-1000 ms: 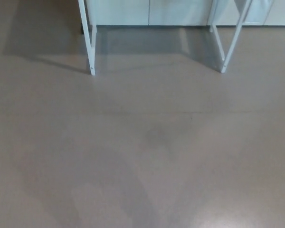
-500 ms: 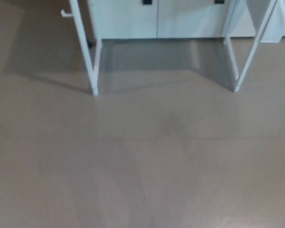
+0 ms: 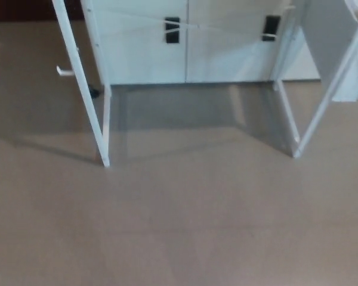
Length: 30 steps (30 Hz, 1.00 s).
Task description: The robot walks towards a table in front, picks a shampoo with left hand and puts it in a small grey container
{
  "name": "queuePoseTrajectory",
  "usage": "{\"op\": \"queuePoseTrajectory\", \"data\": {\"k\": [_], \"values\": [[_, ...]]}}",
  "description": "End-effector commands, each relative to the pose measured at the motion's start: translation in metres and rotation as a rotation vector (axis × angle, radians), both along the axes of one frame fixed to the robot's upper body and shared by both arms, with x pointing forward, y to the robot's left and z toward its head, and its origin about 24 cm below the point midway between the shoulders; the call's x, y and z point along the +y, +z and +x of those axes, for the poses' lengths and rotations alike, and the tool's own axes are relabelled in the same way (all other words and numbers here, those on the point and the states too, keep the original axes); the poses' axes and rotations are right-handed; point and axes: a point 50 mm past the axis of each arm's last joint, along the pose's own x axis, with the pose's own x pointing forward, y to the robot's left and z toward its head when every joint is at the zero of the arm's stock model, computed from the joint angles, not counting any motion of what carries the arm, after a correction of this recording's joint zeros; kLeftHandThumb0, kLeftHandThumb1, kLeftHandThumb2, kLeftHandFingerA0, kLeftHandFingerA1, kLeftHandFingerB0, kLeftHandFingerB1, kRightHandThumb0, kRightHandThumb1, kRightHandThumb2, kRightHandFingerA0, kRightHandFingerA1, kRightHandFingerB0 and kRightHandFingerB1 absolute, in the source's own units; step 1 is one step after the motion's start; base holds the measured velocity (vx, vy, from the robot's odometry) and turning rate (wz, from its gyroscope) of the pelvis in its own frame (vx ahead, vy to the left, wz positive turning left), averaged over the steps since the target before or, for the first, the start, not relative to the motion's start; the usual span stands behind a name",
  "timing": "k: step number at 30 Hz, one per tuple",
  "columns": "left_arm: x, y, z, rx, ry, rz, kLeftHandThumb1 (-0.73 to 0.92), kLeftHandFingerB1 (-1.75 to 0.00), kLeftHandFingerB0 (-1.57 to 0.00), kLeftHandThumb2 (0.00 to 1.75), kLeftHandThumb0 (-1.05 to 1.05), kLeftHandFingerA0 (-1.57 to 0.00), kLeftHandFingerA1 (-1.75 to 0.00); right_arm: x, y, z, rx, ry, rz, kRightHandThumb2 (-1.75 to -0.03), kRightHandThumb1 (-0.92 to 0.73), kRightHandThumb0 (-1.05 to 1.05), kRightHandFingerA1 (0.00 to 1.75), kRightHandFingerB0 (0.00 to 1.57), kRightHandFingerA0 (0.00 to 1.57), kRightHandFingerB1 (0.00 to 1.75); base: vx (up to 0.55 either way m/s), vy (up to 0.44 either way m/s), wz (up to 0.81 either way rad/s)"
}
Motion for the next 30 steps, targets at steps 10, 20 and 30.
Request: {"op": "queuePoseTrajectory", "data": {"k": [10,20,30], "values": [[0.001,0.001,0.000,-0.004,0.002,-0.004,0.67,-0.38,-0.54,0.60,-0.41,-0.65,-0.65,-0.005,0.002,0.000,0.022,0.004,-0.018,-0.61,-0.72,-0.32,0.46,0.57,0.72,0.40,0.51,-0.089,0.14],[0.001,-0.001,-0.009,0.012,0.012,-0.005,0.67,-0.38,-0.54,0.60,-0.39,-0.66,-0.62,-0.003,-0.001,-0.008,0.042,0.022,-0.026,-0.61,-0.72,-0.32,0.48,0.58,0.76,0.41,0.56,0.183,-0.23],[0.001,-0.002,-0.013,0.024,0.007,-0.008,0.68,-0.37,-0.50,0.61,-0.37,-0.64,-0.55,-0.003,-0.003,-0.012,0.048,0.004,-0.018,-0.61,-0.72,-0.30,0.47,0.57,0.71,0.41,0.38,-0.014,0.25]]}}
